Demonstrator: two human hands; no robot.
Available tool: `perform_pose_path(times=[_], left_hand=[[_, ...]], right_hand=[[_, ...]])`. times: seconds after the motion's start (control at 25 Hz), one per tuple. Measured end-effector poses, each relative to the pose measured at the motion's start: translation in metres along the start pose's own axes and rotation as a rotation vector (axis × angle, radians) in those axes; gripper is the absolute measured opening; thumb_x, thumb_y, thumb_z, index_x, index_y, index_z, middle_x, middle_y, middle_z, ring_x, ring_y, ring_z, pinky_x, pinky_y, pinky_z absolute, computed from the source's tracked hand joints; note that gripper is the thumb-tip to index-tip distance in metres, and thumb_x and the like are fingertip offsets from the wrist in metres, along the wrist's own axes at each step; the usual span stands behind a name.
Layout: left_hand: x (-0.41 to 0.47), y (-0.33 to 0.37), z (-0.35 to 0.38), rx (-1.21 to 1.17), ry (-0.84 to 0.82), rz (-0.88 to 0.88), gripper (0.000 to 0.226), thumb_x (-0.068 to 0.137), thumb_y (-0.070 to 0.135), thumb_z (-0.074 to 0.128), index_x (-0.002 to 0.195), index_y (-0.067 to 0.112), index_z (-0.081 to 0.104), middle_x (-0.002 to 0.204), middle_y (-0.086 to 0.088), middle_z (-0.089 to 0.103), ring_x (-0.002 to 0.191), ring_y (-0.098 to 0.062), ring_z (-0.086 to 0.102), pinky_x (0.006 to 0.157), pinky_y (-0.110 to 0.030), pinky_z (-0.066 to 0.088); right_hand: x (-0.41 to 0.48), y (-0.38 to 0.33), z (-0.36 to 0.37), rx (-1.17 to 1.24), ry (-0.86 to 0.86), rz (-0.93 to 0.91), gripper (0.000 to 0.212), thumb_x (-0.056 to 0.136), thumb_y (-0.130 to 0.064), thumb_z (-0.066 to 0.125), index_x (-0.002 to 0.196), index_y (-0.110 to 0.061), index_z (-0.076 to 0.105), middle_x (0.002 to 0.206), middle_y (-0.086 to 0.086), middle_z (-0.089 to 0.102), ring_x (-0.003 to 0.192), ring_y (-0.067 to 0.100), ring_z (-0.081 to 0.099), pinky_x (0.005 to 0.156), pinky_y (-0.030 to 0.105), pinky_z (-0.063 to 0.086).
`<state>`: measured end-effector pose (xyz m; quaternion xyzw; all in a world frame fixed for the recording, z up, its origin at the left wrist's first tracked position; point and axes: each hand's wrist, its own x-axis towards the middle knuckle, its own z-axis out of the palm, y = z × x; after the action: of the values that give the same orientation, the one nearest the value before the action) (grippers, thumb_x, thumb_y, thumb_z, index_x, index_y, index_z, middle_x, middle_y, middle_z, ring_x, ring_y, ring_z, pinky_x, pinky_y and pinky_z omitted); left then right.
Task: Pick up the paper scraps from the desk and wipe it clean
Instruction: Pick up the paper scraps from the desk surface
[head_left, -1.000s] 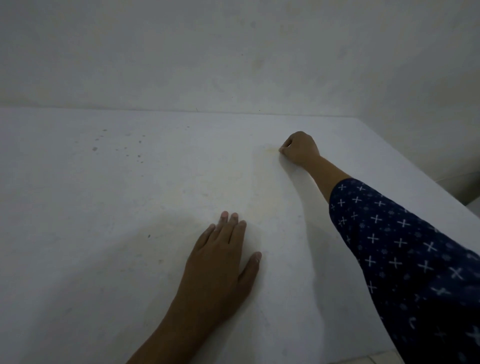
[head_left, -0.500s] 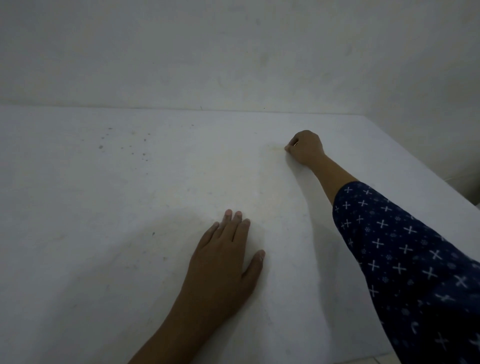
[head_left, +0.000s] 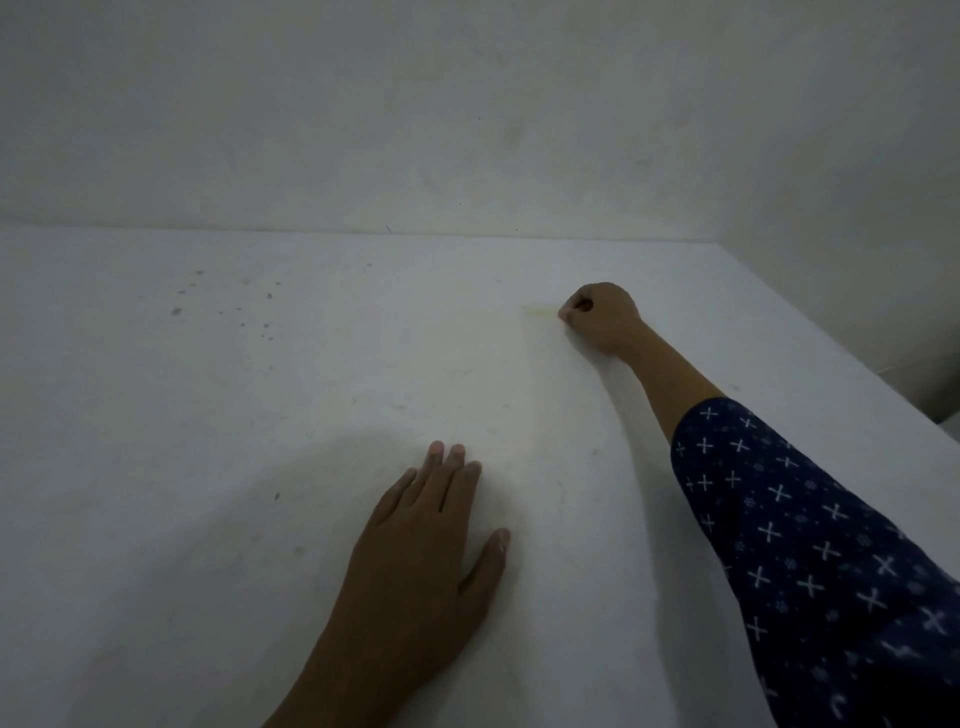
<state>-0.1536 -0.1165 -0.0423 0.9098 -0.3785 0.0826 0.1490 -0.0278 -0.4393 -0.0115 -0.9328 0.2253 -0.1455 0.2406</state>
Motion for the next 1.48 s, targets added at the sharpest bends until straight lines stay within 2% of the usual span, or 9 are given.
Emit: perform_pose_path(times=[0.28,0.44,0.56,0.72,0.88,1.04,1.2,1.36,1.48], left_hand=[[0.000,0.000,0.003,-0.012,0.027,-0.013,0.060,0.087,0.050,0.032,0.129,0.012,0.054,0.137,-0.005,0.052,0.131,-0.020,0.043,0.106,-0.040,0.030],[0.000,-0.001,0.002,0.025,0.024,-0.004,0.059,0.087,0.050,0.033,0.127,0.012,0.055,0.135,-0.005,0.054,0.129,-0.020,0.046,0.104,-0.043,0.031],[0.000,0.000,0.001,0.025,0.029,-0.003,0.058,0.087,0.050,0.034,0.127,0.013,0.055,0.135,-0.004,0.054,0.130,-0.018,0.045,0.105,-0.039,0.033],[0.000,-0.001,0.001,0.048,0.021,-0.011,0.058,0.088,0.051,0.034,0.128,0.014,0.054,0.135,-0.004,0.054,0.130,-0.018,0.045,0.105,-0.041,0.031],[0.001,0.000,0.003,0.031,0.022,-0.023,0.060,0.088,0.051,0.033,0.129,0.013,0.054,0.136,-0.005,0.053,0.130,-0.019,0.044,0.105,-0.038,0.029],[0.001,0.000,0.002,0.032,0.043,-0.002,0.057,0.087,0.050,0.034,0.125,0.014,0.057,0.133,-0.004,0.056,0.127,-0.019,0.048,0.105,-0.036,0.033],[0.002,0.000,0.003,0.038,0.056,0.001,0.057,0.086,0.050,0.035,0.123,0.014,0.059,0.131,-0.004,0.058,0.125,-0.019,0.050,0.103,-0.036,0.035],[0.002,-0.001,0.002,0.081,0.052,0.005,0.057,0.085,0.050,0.035,0.123,0.014,0.059,0.131,-0.003,0.058,0.126,-0.018,0.050,0.100,-0.043,0.034],[0.001,-0.001,0.002,0.063,0.060,0.003,0.057,0.086,0.049,0.035,0.123,0.013,0.059,0.131,-0.004,0.058,0.126,-0.019,0.050,0.101,-0.041,0.034]], right_hand=[[-0.013,-0.001,-0.002,0.192,0.084,0.035,0.023,0.083,-0.002,0.054,0.091,-0.009,0.074,0.070,-0.009,0.062,0.061,0.005,0.051,0.056,0.014,0.038],[-0.014,-0.006,-0.001,0.131,0.123,0.025,0.018,0.081,-0.004,0.058,0.084,-0.001,0.075,0.087,0.003,0.072,0.075,0.013,0.062,0.064,0.018,0.045],[-0.006,-0.012,0.006,0.058,0.151,0.100,0.015,0.081,-0.004,0.057,0.077,0.006,0.067,0.084,0.014,0.070,0.064,0.016,0.060,0.053,0.021,0.043],[-0.005,-0.028,0.010,0.025,0.193,0.253,0.024,0.085,-0.003,0.058,0.068,-0.009,0.042,0.074,0.004,0.050,0.076,0.019,0.053,0.066,0.026,0.043],[-0.006,-0.035,0.015,0.011,0.172,0.288,0.013,0.086,-0.003,0.053,0.082,-0.010,0.042,0.079,0.002,0.048,0.078,0.020,0.049,0.080,0.032,0.046],[0.000,-0.034,0.003,0.055,0.025,0.292,0.028,0.085,-0.001,0.049,0.062,-0.012,0.037,0.061,0.003,0.038,0.055,0.017,0.037,0.055,0.026,0.036],[-0.003,-0.009,-0.013,0.023,0.018,0.163,0.025,0.087,-0.003,0.050,0.073,0.012,0.062,0.085,0.022,0.067,0.078,0.034,0.061,0.073,0.040,0.051],[-0.010,-0.008,-0.010,0.070,-0.003,0.053,0.018,0.084,-0.009,0.061,0.096,0.000,0.071,0.074,-0.002,0.060,0.079,0.016,0.054,0.071,0.026,0.042],[-0.003,-0.009,-0.002,0.067,0.021,0.069,0.015,0.083,-0.015,0.064,0.093,-0.006,0.071,0.085,0.002,0.062,0.079,0.016,0.054,0.070,0.026,0.041]])
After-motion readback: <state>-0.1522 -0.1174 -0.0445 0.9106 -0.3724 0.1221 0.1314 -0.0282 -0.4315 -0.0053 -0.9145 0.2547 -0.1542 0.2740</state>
